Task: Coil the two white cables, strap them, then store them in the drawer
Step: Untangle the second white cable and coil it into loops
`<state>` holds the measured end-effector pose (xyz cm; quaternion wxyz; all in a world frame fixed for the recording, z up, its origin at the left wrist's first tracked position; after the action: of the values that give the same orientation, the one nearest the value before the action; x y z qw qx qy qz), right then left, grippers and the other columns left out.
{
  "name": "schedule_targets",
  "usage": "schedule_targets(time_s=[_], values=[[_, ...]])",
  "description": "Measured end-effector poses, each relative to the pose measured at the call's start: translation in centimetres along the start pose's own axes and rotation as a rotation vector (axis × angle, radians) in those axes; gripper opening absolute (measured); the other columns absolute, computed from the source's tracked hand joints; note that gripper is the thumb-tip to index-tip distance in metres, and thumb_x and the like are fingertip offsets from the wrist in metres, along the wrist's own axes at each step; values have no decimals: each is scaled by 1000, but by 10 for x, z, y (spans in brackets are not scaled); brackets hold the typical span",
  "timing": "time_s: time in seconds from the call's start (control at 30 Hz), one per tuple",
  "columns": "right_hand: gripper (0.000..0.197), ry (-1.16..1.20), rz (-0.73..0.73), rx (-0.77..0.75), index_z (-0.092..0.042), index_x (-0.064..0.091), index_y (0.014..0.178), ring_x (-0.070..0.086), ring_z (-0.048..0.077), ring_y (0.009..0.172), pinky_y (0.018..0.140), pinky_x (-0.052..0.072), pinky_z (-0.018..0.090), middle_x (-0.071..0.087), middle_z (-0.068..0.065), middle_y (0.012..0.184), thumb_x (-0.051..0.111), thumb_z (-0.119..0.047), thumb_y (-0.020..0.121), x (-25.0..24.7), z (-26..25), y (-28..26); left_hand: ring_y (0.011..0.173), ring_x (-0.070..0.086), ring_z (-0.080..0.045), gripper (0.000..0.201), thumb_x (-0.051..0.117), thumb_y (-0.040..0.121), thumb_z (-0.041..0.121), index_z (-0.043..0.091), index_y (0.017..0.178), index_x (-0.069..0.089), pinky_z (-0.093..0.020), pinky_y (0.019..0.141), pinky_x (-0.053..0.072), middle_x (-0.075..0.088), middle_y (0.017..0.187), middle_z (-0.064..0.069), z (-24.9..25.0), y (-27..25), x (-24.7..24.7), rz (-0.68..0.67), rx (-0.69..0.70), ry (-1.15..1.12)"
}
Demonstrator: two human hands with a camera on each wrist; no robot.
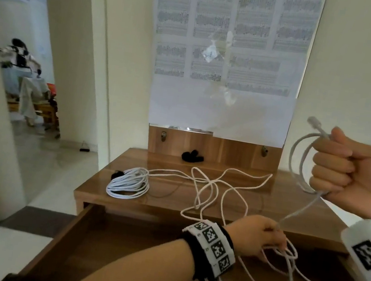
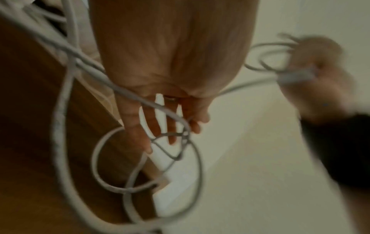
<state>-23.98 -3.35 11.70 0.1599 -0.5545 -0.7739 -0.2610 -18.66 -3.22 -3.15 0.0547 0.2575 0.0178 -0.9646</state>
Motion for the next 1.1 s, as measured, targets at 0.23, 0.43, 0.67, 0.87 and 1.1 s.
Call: schedule_targets(time_s=[0.23, 0.43, 0.67, 0.87, 1.1], values=[[37, -189, -24, 182, -14, 40, 74, 25, 11, 48, 49, 20, 31, 30, -2, 56, 27, -28, 106, 4, 19, -8, 78, 67, -26, 18, 57, 93, -2, 13, 86, 64, -44, 79, 60, 67, 84, -7, 34, 11, -83, 473, 64, -240], [45, -879, 401, 380, -16, 45, 52, 18, 7, 36, 39, 11, 19, 26, -5, 43, 51, -40, 89, -19, -3, -39, 70, 63, -4, 10, 68, 88, 4, 11, 81, 65, -18, 70, 56, 66, 80, 2, 98, 2, -116, 577, 286, 18], [54, -1199, 784, 405, -18, 39, 46, 13, 11, 41, 42, 9, 21, 24, 0, 45, 45, -29, 99, -28, -37, -58, 73, 65, -6, 9, 71, 81, 2, 7, 76, 65, -23, 71, 51, 67, 77, 5, 159, -2, -110, 581, 541, 169], [46, -708, 532, -130, -20, 31, 52, 4, 12, 42, 38, 12, 23, 12, -6, 48, 39, -40, 94, 30, -88, -49, 81, 63, -22, 8, 66, 90, 14, 11, 84, 62, -36, 80, 52, 61, 89, -11, 131, 14, -99, 492, 487, 203], [46, -786, 406, 23, -20, 40, 51, 7, 12, 39, 40, 8, 21, 20, -8, 42, 41, -39, 93, 27, -60, -15, 80, 70, -32, 13, 63, 94, 16, 9, 85, 68, -45, 77, 57, 72, 88, -19, 100, 29, -121, 465, 298, 12]])
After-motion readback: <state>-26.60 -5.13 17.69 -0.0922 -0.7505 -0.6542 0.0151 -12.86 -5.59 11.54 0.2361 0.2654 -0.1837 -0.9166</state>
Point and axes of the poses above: each hand's wrist, its own y-axis towards the middle knuckle, its own x-axis out of the palm, z = x × y, the point moved 9 cm from there along y, towards the middle knuckle
